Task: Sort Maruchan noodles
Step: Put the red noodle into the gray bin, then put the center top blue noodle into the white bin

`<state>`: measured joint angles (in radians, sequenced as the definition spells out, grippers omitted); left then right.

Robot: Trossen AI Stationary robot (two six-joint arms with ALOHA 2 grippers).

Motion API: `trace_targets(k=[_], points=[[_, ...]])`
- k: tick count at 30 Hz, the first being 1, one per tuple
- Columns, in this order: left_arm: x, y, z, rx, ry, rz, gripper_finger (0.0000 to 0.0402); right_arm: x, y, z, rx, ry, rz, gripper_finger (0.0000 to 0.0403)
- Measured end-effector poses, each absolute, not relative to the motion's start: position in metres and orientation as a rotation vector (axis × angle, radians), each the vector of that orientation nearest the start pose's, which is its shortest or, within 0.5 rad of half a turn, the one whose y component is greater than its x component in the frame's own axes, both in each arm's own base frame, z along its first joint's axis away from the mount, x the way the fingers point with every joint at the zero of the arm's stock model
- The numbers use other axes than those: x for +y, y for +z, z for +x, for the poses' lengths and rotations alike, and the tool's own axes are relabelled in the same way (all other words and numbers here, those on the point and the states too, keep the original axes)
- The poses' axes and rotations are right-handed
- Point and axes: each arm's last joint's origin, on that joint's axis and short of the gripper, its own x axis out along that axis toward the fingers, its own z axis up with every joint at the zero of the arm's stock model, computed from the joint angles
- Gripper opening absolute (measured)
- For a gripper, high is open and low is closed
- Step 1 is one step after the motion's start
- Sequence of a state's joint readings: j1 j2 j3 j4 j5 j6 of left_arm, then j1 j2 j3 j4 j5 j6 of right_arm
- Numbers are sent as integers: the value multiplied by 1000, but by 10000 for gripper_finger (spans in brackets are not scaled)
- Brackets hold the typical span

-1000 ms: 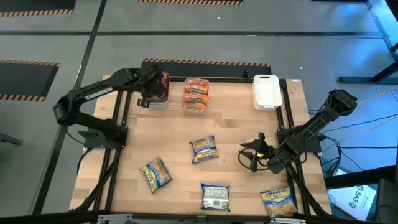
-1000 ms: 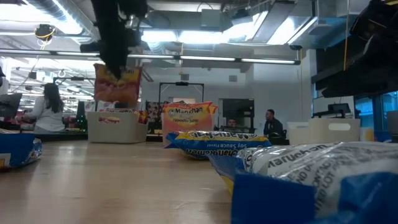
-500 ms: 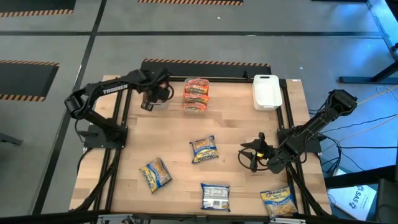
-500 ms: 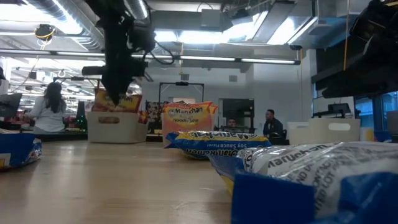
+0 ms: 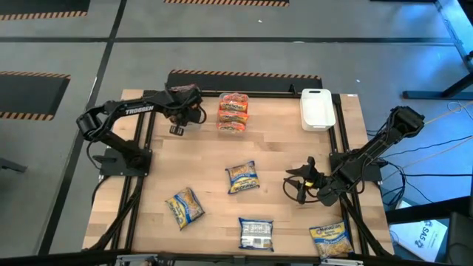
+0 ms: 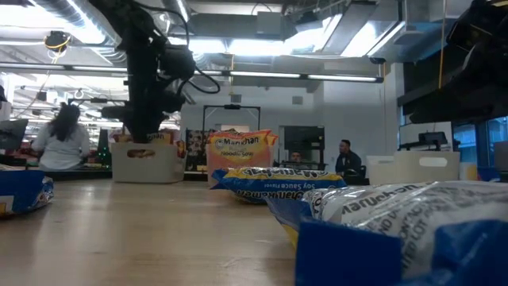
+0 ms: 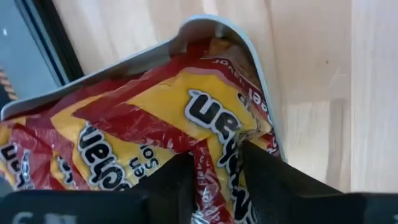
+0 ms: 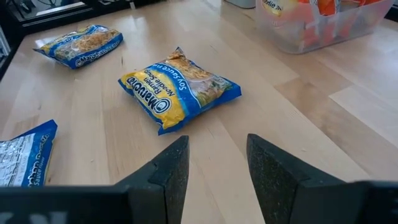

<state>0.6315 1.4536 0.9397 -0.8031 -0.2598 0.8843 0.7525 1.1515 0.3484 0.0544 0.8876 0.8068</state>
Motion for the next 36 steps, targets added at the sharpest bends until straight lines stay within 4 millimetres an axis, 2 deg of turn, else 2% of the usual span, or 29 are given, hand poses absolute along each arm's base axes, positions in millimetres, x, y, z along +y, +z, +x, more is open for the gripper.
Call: trace_targets(k=[4,9,17,22,25,29,32,36], points=[[158,206,203,1549,176,451,145,113,152,154,411,-314,246,151],[157,217,208,1606,279,547,172,113,153,154,406,-312,254,151],[145,251,210,1492,340,569,191,114,153,154,408,-304,256,151],[133,283,208,1348,436,556,193,114,153,154,408,-304,256,151],[121,304,209,1142,437,400,194,114,153,154,406,-305,256,151],[105,317,215,870,273,116,194,113,153,154,400,-313,253,151],[93,321,223,770,136,-35,194,113,153,154,393,-318,255,151],[72,325,234,688,-65,-133,194,113,155,155,347,-356,257,151]])
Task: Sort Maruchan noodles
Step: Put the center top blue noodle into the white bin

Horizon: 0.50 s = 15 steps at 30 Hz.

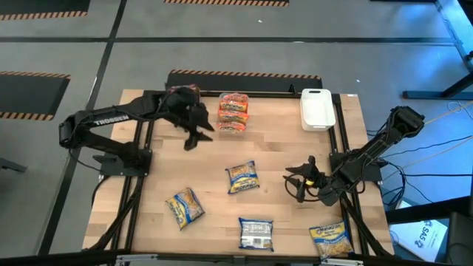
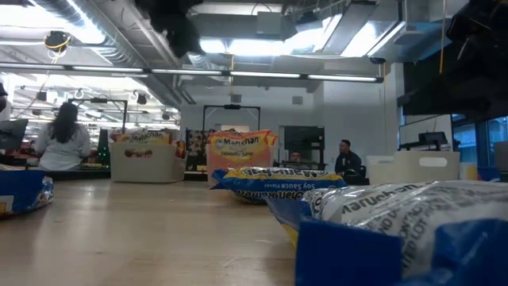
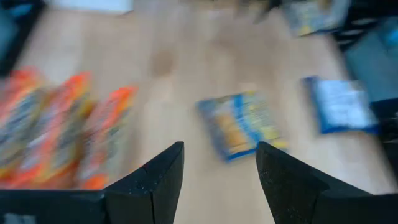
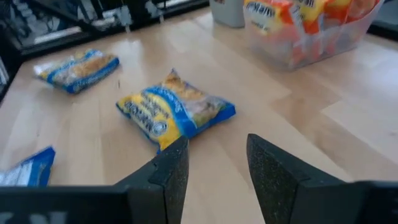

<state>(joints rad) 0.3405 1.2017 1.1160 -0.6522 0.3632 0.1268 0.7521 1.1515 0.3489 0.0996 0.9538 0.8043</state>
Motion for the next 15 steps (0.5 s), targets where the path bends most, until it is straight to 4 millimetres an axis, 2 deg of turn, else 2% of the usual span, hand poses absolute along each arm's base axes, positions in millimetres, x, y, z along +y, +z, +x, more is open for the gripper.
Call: trace_targets(k=[3,6,11,15], points=[[55,325,247,657,-122,-160,194,113,158,156,316,-370,255,157],[39,321,261,654,-68,-166,194,114,159,158,301,-365,256,175],[14,296,285,756,-5,-145,194,114,156,173,355,-255,246,224],[-2,268,305,850,5,-167,194,112,148,191,397,-154,203,250]])
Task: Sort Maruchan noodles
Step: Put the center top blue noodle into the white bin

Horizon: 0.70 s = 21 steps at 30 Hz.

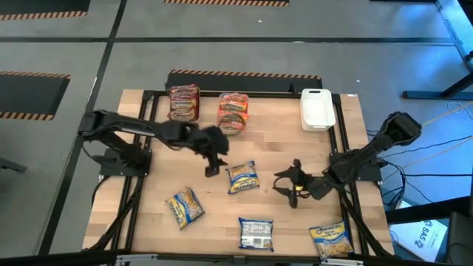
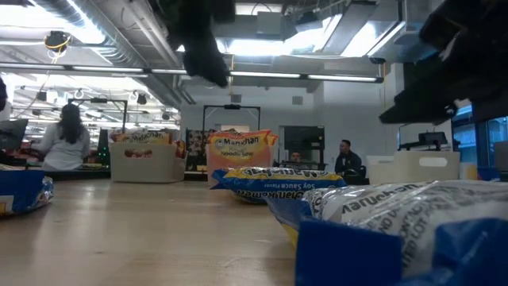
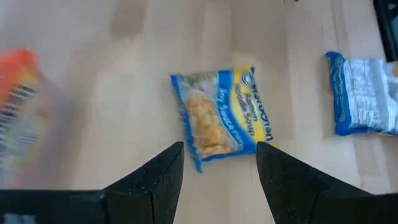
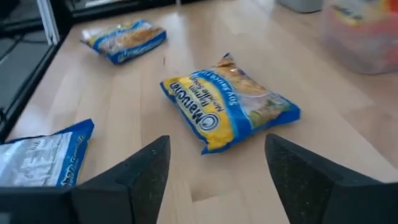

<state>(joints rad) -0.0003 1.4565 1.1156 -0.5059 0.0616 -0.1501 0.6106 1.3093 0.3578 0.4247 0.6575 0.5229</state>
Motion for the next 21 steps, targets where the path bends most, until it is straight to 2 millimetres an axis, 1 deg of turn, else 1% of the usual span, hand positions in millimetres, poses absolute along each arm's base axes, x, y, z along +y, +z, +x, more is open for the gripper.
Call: trace_targets(k=[4,6,8,11,15,18,21], points=[[-22,237,330,881,12,-260,194,112,141,213,450,-123,145,254],[-33,218,341,908,1,-265,194,111,137,223,478,-121,117,250],[-40,201,347,945,39,-244,194,112,132,232,502,-124,87,245],[-39,180,352,983,193,-209,194,110,124,243,536,-151,59,237],[-34,166,355,978,370,-184,194,106,112,254,574,-178,50,232],[-34,155,358,993,385,-177,194,106,106,260,602,-167,53,232],[-34,149,360,996,392,-205,194,107,100,262,620,-181,23,232]])
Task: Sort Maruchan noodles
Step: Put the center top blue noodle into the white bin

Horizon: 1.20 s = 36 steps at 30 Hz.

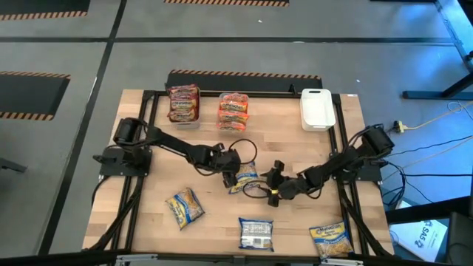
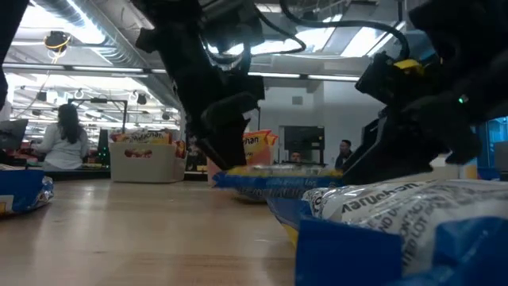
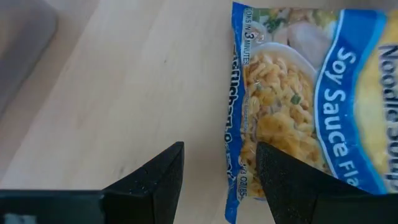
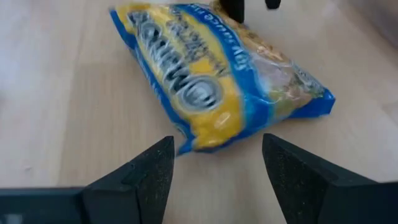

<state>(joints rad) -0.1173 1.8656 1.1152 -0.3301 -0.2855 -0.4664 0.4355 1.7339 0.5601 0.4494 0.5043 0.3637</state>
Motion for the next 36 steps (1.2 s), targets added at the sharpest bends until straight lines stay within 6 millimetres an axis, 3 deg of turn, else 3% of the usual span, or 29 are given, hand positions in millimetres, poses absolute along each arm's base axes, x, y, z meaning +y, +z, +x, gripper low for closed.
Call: trace_targets(k=[13,17,21,24,29,36], points=[[-78,135,363,992,236,-287,194,74,92,267,717,-405,-69,232],[-88,139,365,949,193,-272,194,65,105,265,723,-425,-109,232],[-89,146,363,937,177,-239,194,64,136,258,738,-439,-125,232],[-88,158,361,913,157,-212,194,65,159,250,749,-396,-10,232],[-88,170,361,853,138,-89,194,68,180,241,712,-283,359,232],[-99,139,377,796,74,45,194,69,157,234,737,-203,763,232]])
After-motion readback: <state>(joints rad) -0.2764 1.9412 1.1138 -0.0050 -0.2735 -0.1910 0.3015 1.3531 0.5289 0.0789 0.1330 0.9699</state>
